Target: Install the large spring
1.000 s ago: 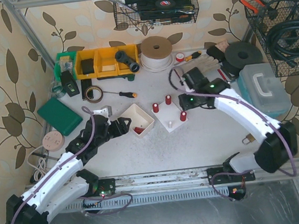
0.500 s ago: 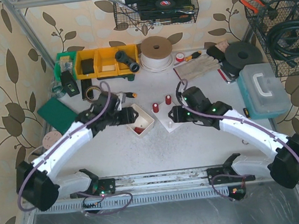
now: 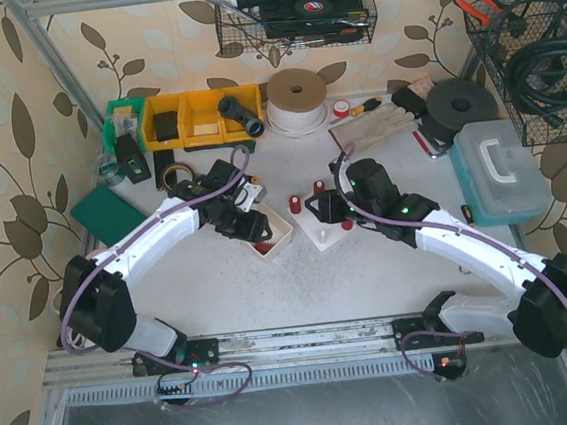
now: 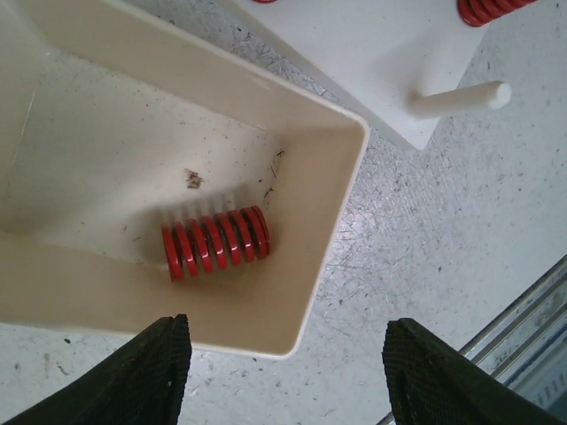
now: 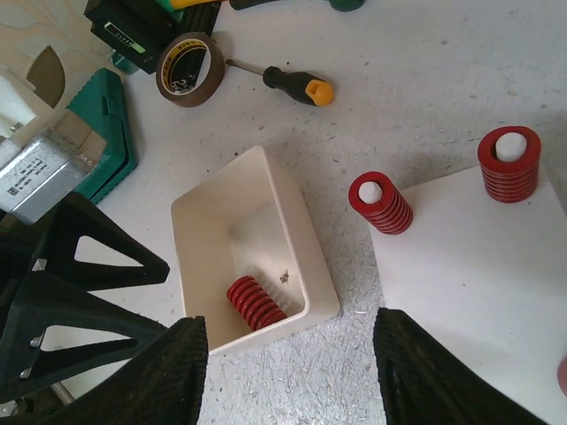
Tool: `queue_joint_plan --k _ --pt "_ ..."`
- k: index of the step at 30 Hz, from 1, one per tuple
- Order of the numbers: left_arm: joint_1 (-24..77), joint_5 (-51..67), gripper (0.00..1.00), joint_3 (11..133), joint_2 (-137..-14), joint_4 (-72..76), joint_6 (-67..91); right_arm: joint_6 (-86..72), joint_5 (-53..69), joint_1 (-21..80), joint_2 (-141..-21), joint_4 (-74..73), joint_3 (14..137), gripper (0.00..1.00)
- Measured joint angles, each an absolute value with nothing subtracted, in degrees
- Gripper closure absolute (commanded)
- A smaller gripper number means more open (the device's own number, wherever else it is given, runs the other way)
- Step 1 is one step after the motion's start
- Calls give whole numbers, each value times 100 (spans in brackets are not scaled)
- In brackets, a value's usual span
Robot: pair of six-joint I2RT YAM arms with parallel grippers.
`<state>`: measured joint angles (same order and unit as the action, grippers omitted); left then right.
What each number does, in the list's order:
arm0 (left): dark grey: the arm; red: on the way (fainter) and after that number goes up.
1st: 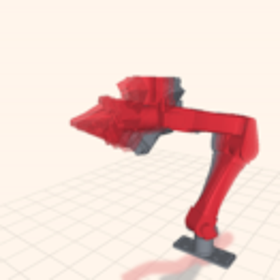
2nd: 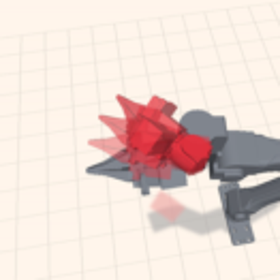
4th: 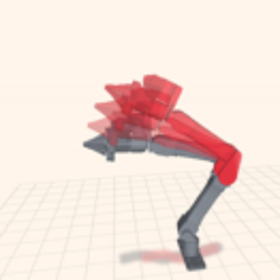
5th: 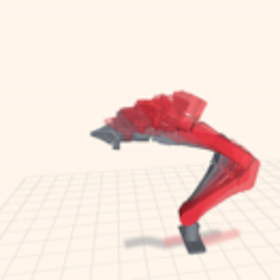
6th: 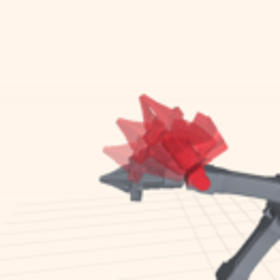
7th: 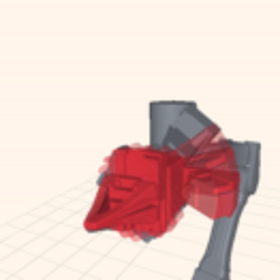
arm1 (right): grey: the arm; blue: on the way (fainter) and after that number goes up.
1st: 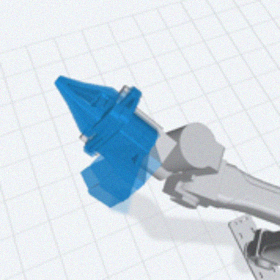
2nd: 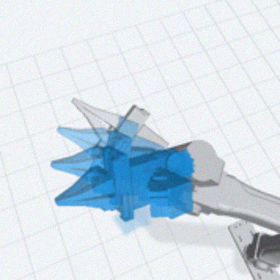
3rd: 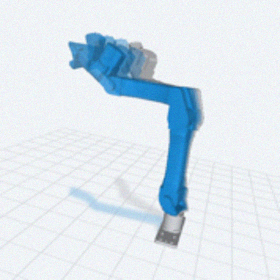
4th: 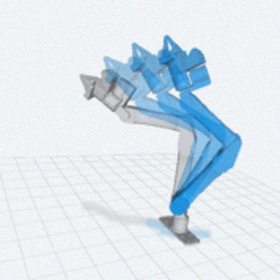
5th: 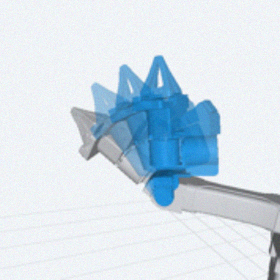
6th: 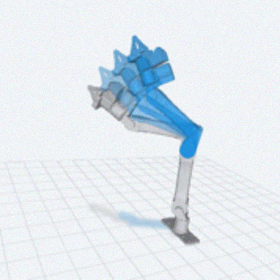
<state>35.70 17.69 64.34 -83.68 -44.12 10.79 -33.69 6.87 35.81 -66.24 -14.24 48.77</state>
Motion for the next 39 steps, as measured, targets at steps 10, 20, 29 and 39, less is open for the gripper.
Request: queue_joint_plan --k 10,20,29,39 --pt "3570 1297 40 6493 -8632 -4246 871 -3417 1190 3162 -6792 -915 4657 48" --pt "3642 666 41 6493 -9190 -3983 827 -3579 1463 3009 -7059 -705 4635 48" --pt "4027 602 40 6490 -9515 -3691 910 -3623 1535 2987 -7210 -663 4635 48" --pt "4206 427 40 6702 -10243 -3767 956 -3623 1551 2987 -7212 -661 4635 48"
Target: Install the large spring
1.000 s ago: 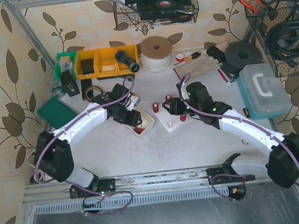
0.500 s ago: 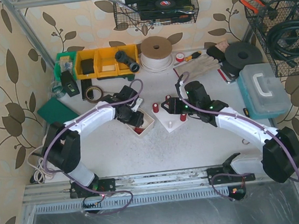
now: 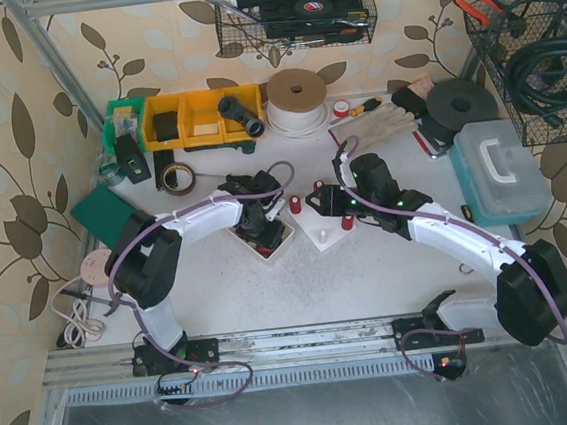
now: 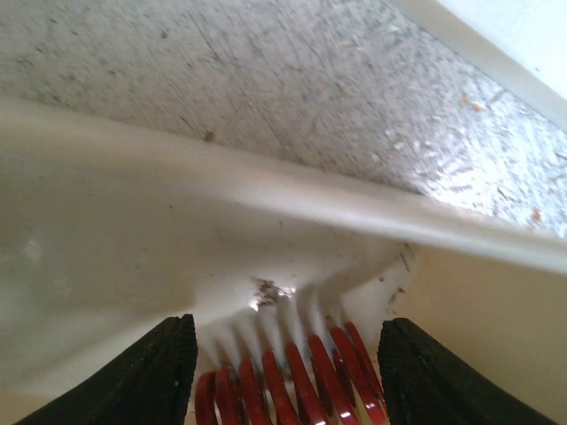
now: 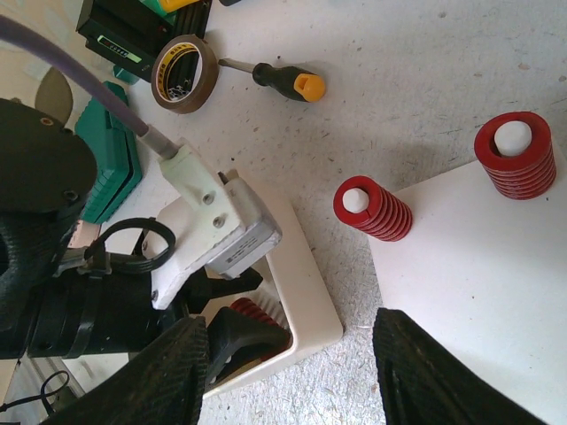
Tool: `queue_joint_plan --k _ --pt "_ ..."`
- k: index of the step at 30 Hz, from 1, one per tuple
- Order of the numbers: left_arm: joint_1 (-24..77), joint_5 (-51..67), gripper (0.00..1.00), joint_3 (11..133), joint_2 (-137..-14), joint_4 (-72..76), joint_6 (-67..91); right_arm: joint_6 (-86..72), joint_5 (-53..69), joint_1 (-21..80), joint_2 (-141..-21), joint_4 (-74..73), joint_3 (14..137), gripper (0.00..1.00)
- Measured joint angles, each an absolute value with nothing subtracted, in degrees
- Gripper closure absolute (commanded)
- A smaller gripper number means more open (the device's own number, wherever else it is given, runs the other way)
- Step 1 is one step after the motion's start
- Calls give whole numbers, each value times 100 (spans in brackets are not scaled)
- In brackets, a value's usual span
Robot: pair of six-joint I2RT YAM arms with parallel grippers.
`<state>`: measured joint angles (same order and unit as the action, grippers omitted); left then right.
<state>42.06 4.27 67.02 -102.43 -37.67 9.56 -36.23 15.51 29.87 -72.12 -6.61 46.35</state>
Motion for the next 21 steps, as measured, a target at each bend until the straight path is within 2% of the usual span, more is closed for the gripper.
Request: queue_joint_plan --k 5,12,21 --pt "4209 150 42 6949 -10506 -3874 1011 -3623 1551 2987 -7214 -661 4635 48" --pt "4209 -311 62 7172 -10822 -4075 1107 -3623 1551 2985 -7212 -663 4635 48" --pt "4209 -607 71 7282 -10728 -4112 1210 -3623 1553 2985 -7218 -666 4635 48"
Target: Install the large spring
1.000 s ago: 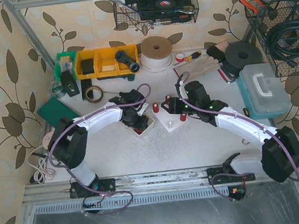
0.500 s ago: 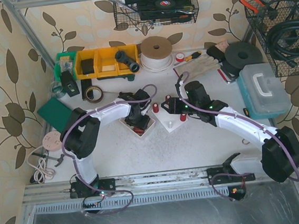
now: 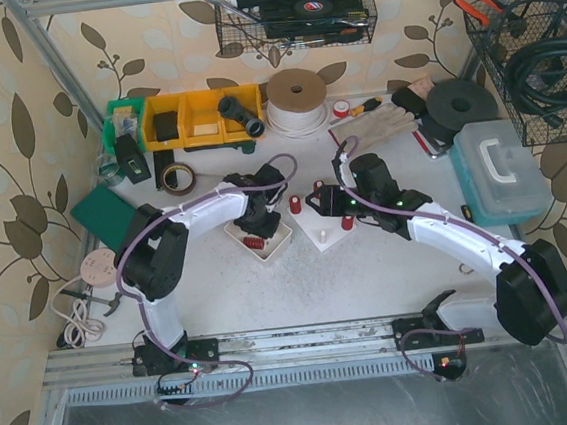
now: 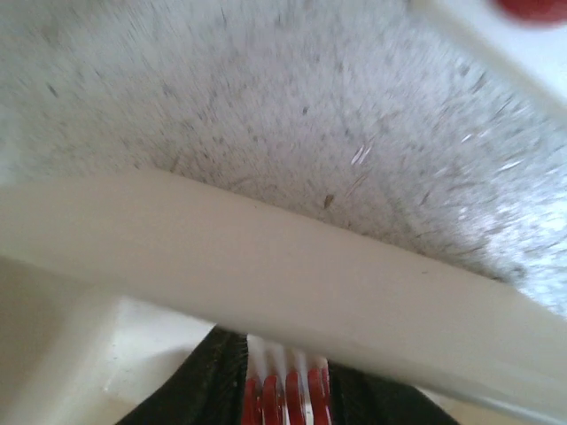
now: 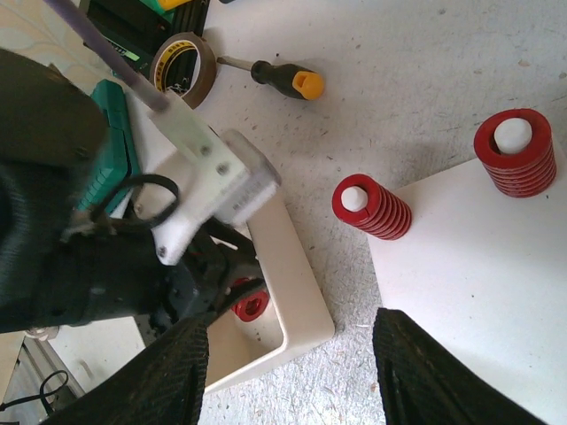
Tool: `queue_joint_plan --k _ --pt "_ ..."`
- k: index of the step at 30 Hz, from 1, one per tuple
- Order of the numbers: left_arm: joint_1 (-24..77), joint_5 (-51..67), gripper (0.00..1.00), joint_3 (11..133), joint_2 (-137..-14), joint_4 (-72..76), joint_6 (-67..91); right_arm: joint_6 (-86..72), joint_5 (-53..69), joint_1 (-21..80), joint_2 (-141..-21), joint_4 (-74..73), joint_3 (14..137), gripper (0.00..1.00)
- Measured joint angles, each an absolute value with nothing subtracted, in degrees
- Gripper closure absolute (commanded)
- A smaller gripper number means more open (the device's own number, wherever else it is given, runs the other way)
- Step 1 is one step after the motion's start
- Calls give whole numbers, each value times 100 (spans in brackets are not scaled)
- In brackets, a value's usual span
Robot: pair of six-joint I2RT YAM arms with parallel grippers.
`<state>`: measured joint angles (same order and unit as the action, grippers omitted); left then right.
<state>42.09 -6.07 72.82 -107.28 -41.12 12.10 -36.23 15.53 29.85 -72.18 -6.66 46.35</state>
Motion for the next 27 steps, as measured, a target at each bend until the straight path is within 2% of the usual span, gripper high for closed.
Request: queue_joint_plan --k 3,5,11,24,27 --pt "4209 -609 76 7502 -10615 -4204 1210 -3623 1566 2985 -7264 -672 4635 48" --pt "4209 -609 74 7677 -10582 -4226 1216 -3625 1566 2987 -7290 -687 4635 48" --pt "4209 -561 52 7837 -10560 -4427 1282 -3625 1566 2985 -7293 -703 4635 48" --pt "4209 -489 35 7968 -10558 -5172 2211 -3623 1566 2987 -7293 -703 4635 48" --pt "4209 -449 25 7968 -10575 -5216 2543 -3623 1568 2985 -7293 -703 4635 48"
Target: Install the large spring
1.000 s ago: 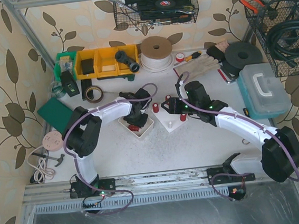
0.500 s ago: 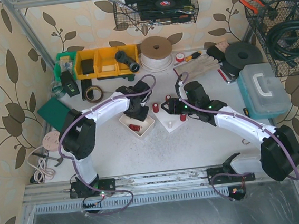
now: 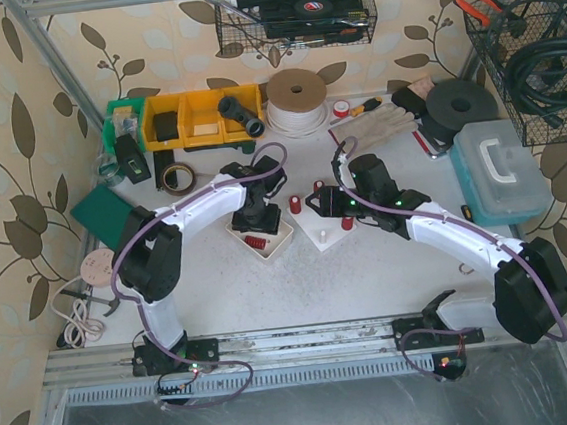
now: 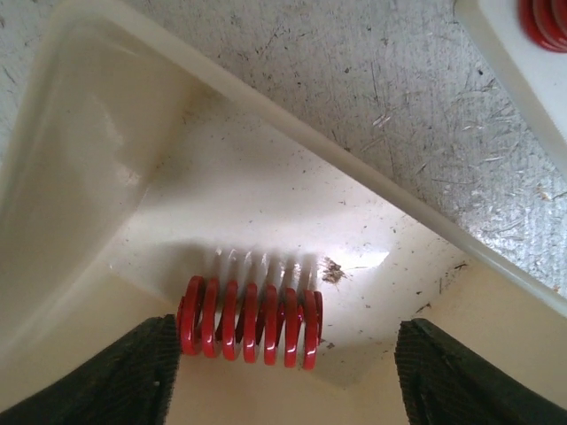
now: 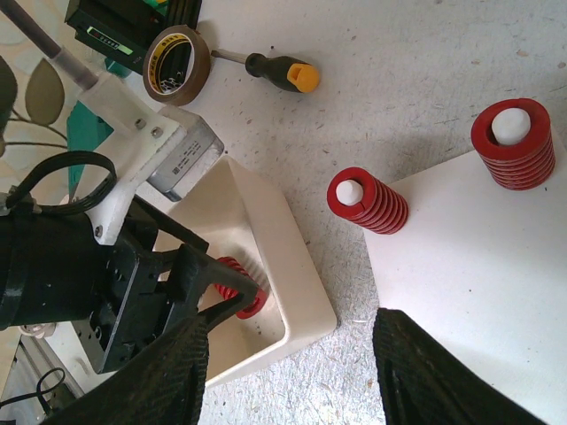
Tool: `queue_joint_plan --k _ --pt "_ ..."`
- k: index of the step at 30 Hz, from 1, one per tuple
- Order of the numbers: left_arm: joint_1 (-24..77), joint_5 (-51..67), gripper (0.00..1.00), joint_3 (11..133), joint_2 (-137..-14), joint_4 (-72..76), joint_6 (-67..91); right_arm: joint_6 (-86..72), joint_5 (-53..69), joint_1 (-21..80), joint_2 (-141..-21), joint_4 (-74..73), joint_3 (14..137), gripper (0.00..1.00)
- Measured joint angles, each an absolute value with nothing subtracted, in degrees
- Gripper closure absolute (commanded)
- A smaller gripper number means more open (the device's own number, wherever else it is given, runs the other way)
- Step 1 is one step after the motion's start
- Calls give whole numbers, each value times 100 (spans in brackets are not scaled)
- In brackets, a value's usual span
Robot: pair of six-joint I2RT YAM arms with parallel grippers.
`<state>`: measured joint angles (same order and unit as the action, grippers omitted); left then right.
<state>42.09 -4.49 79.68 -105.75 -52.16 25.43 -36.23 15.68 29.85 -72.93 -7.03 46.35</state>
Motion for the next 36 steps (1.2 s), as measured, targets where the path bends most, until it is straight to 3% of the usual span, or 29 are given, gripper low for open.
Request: queue_joint_plan --k 8,23,30,36 --pt "4209 -475 17 8027 -10868 -5258 3006 -3623 1568 2985 -7279 -701 4635 47" --pt "3968 -390 15 7758 -11004 -5041 2836 -3623 1570 2985 -7271 -698 4635 47" --pt "3968 -152 27 7695 -11043 -4921 2842 -3623 1568 2985 -7271 -698 4635 47" --pt "3968 -84 31 7658 -11072 -4873 2912 -3623 1568 2985 -7271 -698 4635 47"
